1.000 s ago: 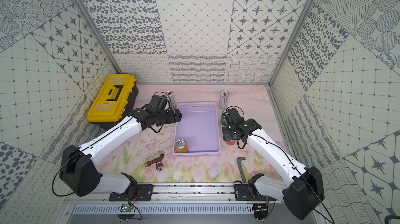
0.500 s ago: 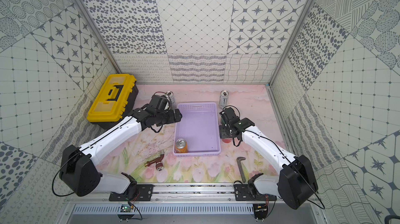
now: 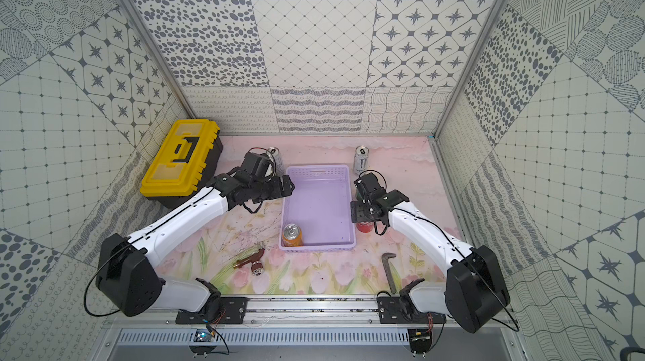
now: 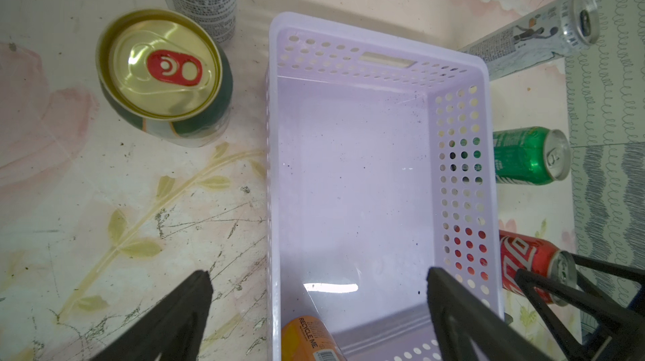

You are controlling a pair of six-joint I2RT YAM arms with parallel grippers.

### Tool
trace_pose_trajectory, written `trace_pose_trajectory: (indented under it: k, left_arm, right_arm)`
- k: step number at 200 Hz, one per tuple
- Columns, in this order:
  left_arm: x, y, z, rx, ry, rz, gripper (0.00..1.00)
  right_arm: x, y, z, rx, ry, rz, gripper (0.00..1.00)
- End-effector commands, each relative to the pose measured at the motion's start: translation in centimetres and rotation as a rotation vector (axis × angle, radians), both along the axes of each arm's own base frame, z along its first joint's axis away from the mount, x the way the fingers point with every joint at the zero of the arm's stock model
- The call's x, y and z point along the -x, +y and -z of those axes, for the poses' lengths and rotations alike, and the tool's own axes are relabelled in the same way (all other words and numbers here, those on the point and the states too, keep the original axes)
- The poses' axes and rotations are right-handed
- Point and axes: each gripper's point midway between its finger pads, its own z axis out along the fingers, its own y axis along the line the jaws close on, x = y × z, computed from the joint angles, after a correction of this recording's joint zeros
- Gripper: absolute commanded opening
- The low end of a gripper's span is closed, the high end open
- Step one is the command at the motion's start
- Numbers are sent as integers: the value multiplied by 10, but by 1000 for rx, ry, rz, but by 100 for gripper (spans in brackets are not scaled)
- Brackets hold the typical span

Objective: Take out the drinks from the basket
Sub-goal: Place the drink at the center of the board, then pick up the drink from the basket.

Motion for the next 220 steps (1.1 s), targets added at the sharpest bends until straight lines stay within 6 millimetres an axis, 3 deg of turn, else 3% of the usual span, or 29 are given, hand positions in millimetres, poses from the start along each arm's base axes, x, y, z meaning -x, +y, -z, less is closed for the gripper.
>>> trace_pose_trajectory:
  k: [1, 50, 84, 123, 162, 220]
  left_arm:
    - [2, -7, -9, 12, -12, 34, 100]
    - [16, -19, -13, -108, -42, 112, 100]
    - [37, -27, -8, -141, -6, 178, 99]
    - [71, -31, 0, -223, 64, 281, 98]
    - [104, -27, 19, -266, 160, 329, 98]
    - [137, -38, 32, -232, 229, 401, 96]
  right_arm:
    - [-13, 3, -24, -48, -96, 19, 93]
    - [-28, 8, -78, -123, -260, 31, 97]
    - [-34, 8, -94, -126, -307, 30, 97]
    - [-36, 7, -93, -115, -309, 29, 97]
    - [-35, 2, -92, -108, -314, 37, 97]
    - [-36, 2, -89, -128, -309, 35, 97]
